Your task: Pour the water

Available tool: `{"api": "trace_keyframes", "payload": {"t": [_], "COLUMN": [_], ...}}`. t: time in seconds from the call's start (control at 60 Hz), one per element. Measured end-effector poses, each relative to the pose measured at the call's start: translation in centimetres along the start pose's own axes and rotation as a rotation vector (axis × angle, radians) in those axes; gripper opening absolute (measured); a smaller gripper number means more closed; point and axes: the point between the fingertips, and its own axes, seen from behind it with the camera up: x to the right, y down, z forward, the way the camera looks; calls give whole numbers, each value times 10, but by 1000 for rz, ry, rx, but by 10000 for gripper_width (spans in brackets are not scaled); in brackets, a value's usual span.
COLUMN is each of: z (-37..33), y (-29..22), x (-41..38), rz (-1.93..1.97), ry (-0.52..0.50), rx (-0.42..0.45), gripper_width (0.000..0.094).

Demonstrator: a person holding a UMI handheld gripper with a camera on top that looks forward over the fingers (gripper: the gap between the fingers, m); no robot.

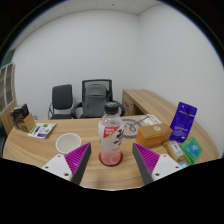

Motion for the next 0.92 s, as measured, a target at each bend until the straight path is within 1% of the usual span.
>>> {"api": "trace_keyframes", "payload": {"t": [0.183,0.317,0.483,0.667,0.783,0.917], "z": [-125,-214,-295,-342,-352,-357], "y": [-12,-1,9,22,27,25], "x": [-31,-57,-77,-85,-76,-76], "rz": [13,8,-25,-17,-31,-27], "ry": [-20,-35,-38,-35,-1,-3], "rx": [-39,-69,-64,-64,-58,-51], "gripper_width": [861,855,858,858,857,857]}}
